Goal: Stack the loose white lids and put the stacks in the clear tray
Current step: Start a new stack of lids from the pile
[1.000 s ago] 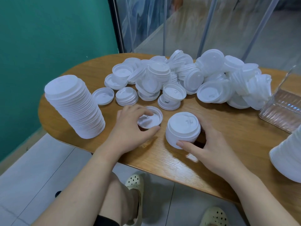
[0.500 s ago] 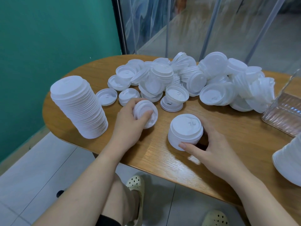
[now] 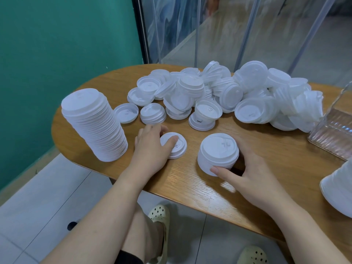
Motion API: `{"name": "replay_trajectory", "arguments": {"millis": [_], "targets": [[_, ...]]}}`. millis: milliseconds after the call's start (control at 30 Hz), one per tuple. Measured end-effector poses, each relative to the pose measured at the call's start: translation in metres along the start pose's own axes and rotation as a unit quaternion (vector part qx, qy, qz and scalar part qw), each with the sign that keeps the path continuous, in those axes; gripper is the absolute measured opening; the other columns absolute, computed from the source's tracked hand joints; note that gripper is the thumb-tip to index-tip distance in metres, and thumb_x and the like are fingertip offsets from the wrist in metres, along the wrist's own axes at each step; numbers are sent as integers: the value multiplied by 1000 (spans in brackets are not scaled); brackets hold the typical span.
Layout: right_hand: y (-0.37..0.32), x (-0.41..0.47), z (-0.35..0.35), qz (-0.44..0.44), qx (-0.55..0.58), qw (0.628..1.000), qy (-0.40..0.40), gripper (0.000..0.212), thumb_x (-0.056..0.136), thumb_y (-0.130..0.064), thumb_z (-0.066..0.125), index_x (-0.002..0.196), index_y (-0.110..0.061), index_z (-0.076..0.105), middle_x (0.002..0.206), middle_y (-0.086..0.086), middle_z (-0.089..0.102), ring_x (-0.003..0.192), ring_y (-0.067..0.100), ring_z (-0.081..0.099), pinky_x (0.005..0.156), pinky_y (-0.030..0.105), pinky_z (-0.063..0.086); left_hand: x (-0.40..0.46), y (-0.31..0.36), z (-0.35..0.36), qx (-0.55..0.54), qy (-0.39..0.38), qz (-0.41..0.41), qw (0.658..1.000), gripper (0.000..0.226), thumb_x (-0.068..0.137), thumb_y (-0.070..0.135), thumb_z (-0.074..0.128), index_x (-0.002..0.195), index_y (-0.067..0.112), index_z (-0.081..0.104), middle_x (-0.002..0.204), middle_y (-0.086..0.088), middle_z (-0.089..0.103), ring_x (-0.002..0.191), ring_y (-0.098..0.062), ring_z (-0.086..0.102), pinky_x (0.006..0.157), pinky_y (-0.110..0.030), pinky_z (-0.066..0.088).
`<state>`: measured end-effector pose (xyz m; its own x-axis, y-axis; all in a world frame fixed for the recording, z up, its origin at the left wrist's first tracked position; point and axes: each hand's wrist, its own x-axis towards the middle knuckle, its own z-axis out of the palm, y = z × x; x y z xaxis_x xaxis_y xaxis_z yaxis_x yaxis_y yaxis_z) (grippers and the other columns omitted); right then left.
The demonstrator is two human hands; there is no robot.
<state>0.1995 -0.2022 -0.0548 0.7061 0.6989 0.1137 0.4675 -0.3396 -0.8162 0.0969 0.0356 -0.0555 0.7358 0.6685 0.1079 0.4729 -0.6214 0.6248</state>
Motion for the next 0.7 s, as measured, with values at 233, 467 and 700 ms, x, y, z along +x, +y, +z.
{"name": "replay_trajectory", "arguments": {"millis": [233,467,700], "targets": [[3,1,1,-4,-6,1000,0,76,77,-49,85,143,-50,45,128,-36,59,121,-21,47,88,-5,33,-11,9,-5,26,-33,26,999,75,72,70,78,131,30,56,118,15,56,117,-11,50,106,-38,36],[2,1,2,-8,-1,1000,3,72,78,-44,86,137,-54,46,124,-40,59,119,-20,49,88,-3,35,-17,25,-5,-154,60,52,985,78,66,54,91,132,31,56,114,20,66,104,6,62,91,-20,51],[0,0,1,-18,1,1000,3,71,79,-44,85,137,-55,46,123,-36,62,118,-13,55,88,6,42,-29,49,6,-238,49,151,958,54,69,53,84,115,28,70,109,17,71,107,-5,65,90,-21,49]]}}
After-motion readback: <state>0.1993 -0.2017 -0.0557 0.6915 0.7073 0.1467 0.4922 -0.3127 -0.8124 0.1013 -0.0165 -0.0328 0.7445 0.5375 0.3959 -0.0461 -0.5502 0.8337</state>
